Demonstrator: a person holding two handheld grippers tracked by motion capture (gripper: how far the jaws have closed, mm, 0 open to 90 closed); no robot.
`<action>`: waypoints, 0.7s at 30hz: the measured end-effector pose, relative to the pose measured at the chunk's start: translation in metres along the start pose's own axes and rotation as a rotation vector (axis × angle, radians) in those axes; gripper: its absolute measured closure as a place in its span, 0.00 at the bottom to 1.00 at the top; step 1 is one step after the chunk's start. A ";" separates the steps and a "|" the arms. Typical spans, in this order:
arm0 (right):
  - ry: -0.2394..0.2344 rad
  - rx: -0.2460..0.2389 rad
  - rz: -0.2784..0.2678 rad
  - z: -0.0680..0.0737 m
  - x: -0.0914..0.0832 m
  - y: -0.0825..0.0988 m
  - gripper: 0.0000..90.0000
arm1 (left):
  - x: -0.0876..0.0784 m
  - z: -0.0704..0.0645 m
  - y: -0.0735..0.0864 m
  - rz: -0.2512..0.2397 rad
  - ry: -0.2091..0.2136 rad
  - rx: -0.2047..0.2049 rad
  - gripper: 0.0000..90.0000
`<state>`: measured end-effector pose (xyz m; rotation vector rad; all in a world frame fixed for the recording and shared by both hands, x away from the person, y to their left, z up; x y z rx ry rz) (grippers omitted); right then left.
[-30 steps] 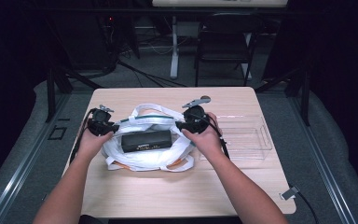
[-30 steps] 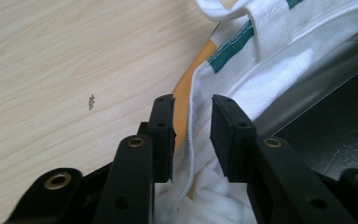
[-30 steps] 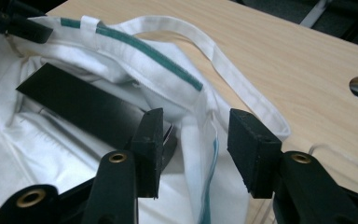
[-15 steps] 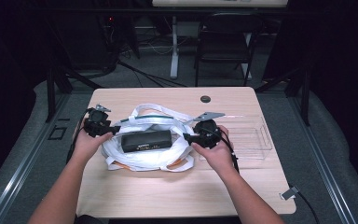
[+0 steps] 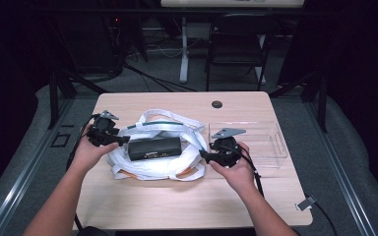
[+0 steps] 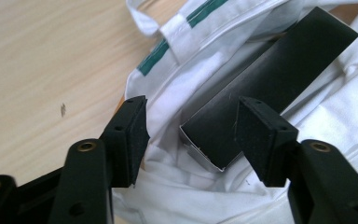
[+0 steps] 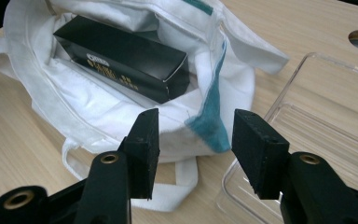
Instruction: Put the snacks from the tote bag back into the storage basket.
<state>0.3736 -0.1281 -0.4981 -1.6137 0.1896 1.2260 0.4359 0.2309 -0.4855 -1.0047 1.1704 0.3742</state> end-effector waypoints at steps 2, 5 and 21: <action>-0.007 0.006 -0.009 0.001 -0.001 0.003 0.59 | -0.002 -0.002 -0.001 -0.003 -0.007 0.016 0.47; -0.027 0.010 -0.025 0.001 -0.002 0.006 0.60 | -0.005 -0.006 -0.002 0.004 -0.007 0.032 0.46; -0.031 -0.005 -0.012 0.004 0.000 0.012 0.59 | -0.009 -0.017 -0.007 0.060 0.042 0.092 0.50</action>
Point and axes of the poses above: each handheld gripper's, and its own axes: x roughly forward along the jaws, y roughly out of its underside, z roughly to its left, the point moved 3 cm from there along x, roughly forward along the jaws, and after that the axes turned 11 degrees about z, right-handed, at the moved point
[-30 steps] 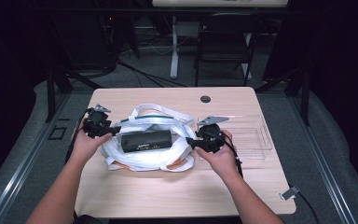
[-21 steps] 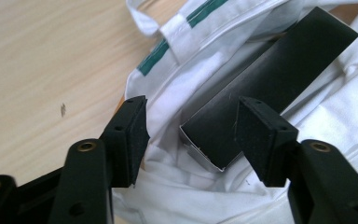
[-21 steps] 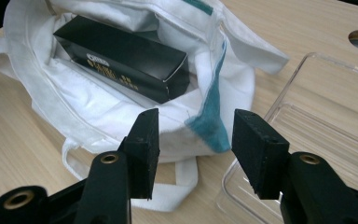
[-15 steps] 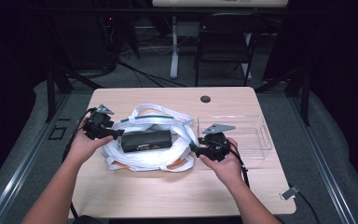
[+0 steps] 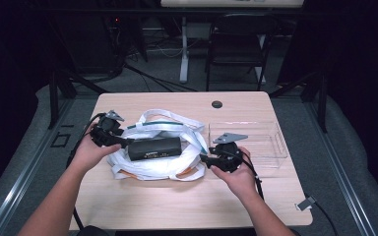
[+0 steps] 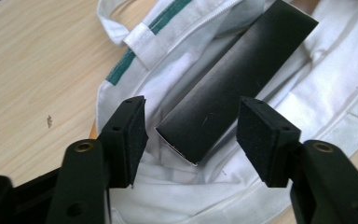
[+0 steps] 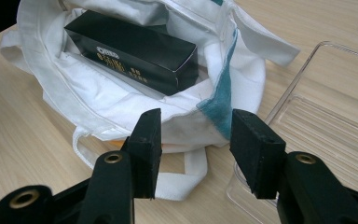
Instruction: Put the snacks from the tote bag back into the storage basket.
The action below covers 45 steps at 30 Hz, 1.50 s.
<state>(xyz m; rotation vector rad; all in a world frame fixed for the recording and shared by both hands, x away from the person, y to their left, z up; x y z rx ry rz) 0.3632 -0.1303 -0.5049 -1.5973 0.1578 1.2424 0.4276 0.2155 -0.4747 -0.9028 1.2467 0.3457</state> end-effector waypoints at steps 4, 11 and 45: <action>0.005 0.000 0.002 0.000 0.001 0.001 0.58 | 0.001 -0.002 -0.002 0.015 0.008 0.019 0.52; 0.016 0.002 -0.011 -0.002 -0.002 0.002 0.56 | 0.000 -0.006 -0.008 0.023 0.002 0.038 0.50; 0.024 0.011 -0.013 -0.007 -0.005 0.005 0.56 | 0.014 -0.012 -0.036 0.214 -0.006 0.281 0.44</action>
Point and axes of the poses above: each handheld gripper's, and its own axes: x roughly forward along the jaws, y roughly out of its underside, z roughly to its left, the point moved 3 cm from there along x, roughly forward along the jaws, and after that the axes turned 11 degrees about z, right-handed, at the moved point
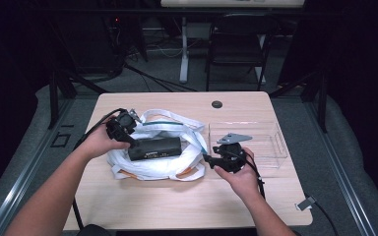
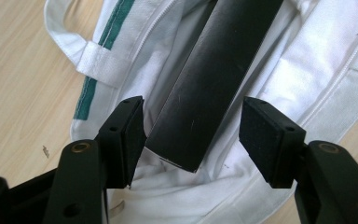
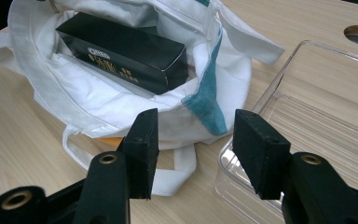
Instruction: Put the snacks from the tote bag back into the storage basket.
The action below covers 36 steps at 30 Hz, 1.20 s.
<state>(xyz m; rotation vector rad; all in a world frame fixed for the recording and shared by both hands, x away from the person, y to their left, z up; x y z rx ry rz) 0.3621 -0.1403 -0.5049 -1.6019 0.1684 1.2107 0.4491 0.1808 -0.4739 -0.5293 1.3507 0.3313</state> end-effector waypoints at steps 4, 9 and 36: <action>0.001 -0.001 -0.006 -0.001 0.000 0.000 0.56 | 0.005 0.000 -0.004 0.019 -0.002 0.017 0.42; 0.001 0.003 -0.004 -0.001 0.000 0.001 0.56 | 0.013 -0.002 -0.010 0.047 0.000 0.051 0.41; 0.020 0.025 -0.003 -0.006 -0.005 0.009 0.56 | 0.050 -0.011 -0.036 0.102 0.031 0.152 0.38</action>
Point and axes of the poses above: each handheld gripper's, and its own axes: x roughly forward along the jaws, y roughly out of its underside, z roughly to its left, the point moved 3 cm from there along x, roughly forward along the jaws, and after that the axes turned 11 degrees about z, right-handed, at the moved point
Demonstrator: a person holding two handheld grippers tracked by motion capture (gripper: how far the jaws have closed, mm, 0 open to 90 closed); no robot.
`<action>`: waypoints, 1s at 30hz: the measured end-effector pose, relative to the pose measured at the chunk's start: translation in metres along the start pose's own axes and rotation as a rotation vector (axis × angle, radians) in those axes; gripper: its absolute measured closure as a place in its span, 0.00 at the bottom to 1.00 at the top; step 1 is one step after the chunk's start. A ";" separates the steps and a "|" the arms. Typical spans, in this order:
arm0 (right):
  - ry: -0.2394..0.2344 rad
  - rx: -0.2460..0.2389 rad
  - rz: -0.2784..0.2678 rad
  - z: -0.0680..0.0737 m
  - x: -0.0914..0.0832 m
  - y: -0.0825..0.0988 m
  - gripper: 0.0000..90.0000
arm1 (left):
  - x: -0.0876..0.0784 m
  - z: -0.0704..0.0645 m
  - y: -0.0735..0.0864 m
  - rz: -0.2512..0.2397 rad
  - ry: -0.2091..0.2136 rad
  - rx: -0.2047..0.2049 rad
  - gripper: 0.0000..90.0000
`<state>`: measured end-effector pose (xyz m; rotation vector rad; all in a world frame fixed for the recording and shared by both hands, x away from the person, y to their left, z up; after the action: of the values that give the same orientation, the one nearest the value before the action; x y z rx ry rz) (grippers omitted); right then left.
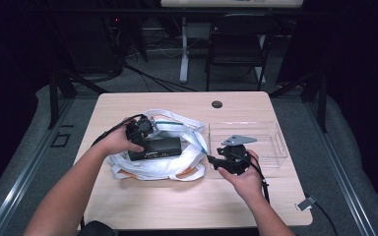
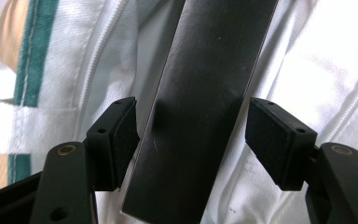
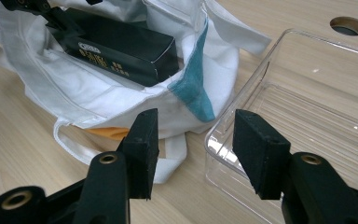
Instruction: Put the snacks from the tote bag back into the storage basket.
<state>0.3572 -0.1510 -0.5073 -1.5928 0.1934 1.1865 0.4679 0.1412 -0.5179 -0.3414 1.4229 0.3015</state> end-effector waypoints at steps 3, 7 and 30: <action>0.001 0.004 0.002 0.000 -0.001 0.001 0.56 | 0.003 -0.001 -0.003 0.010 0.014 0.002 0.38; 0.005 0.009 0.003 -0.001 0.000 0.003 0.56 | 0.005 0.000 -0.005 0.007 0.014 0.004 0.37; 0.011 0.013 0.007 -0.002 -0.002 0.006 0.56 | 0.031 0.002 -0.013 0.082 0.007 0.051 0.36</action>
<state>0.3533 -0.1559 -0.5102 -1.5889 0.2141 1.1799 0.4787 0.1296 -0.5474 -0.2431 1.4515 0.3297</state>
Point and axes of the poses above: each handheld gripper's, and its own axes: x roughly forward along the jaws, y roughly out of its underside, z roughly to its left, the point moved 3 cm from there along x, roughly forward along the jaws, and after that the axes turned 11 degrees about z, right-handed, at the moved point
